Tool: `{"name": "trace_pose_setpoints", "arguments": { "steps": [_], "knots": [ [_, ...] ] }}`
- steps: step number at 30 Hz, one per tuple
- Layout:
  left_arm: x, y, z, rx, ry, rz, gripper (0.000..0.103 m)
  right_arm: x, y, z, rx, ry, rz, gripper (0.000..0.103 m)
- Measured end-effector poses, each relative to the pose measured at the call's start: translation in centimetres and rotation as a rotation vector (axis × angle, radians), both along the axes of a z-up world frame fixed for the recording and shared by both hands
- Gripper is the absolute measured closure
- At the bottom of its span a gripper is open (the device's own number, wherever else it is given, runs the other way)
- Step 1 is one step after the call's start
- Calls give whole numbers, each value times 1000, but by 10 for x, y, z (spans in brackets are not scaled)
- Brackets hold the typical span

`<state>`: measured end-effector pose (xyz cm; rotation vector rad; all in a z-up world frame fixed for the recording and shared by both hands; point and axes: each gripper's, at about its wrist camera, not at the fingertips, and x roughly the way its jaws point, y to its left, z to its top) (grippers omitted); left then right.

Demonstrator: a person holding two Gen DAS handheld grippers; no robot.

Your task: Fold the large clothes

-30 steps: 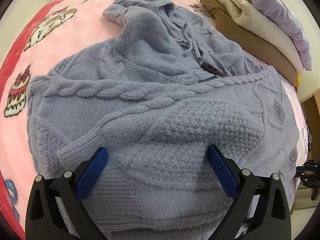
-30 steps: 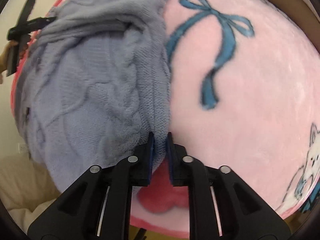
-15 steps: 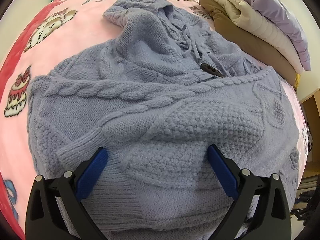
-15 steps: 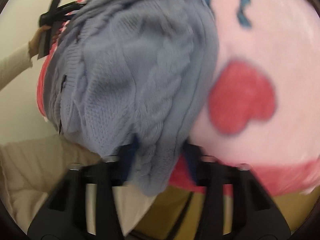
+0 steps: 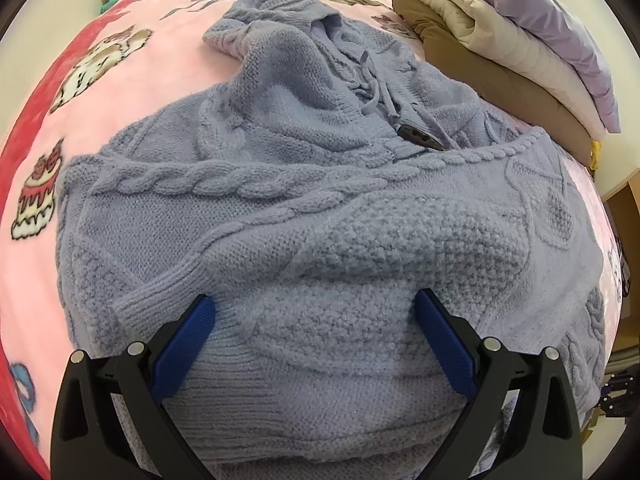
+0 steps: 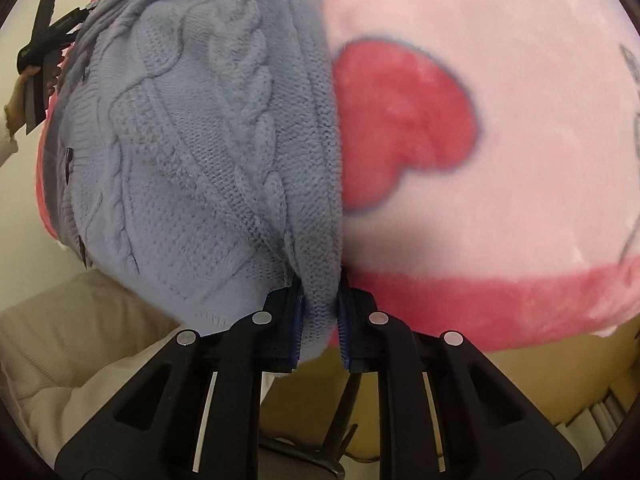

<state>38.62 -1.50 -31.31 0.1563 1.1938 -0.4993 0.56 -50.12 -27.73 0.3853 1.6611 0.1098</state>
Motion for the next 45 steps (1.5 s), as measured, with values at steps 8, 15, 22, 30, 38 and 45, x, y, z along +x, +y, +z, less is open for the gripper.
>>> {"name": "trace_pose_setpoints", "arguments": {
  "steps": [8,15,22,30,38,45],
  "knots": [
    [-14,3,16,-4,-34,-43,5,28,17,91,57,-304,81,48],
    [-22,12,11,-18,-19,-50,5,145,46,79,38,-546,219,45],
    [-7,15,0,-52,53,-81,5,185,43,20,-73,-378,262,45],
    [-7,25,-2,-92,73,-102,5,186,47,5,-151,-364,316,39],
    [2,36,76,-275,14,-168,5,214,53,105,183,-610,223,31],
    [149,23,80,-242,91,3,12,390,92,135,114,-760,343,53]
  ]
}}
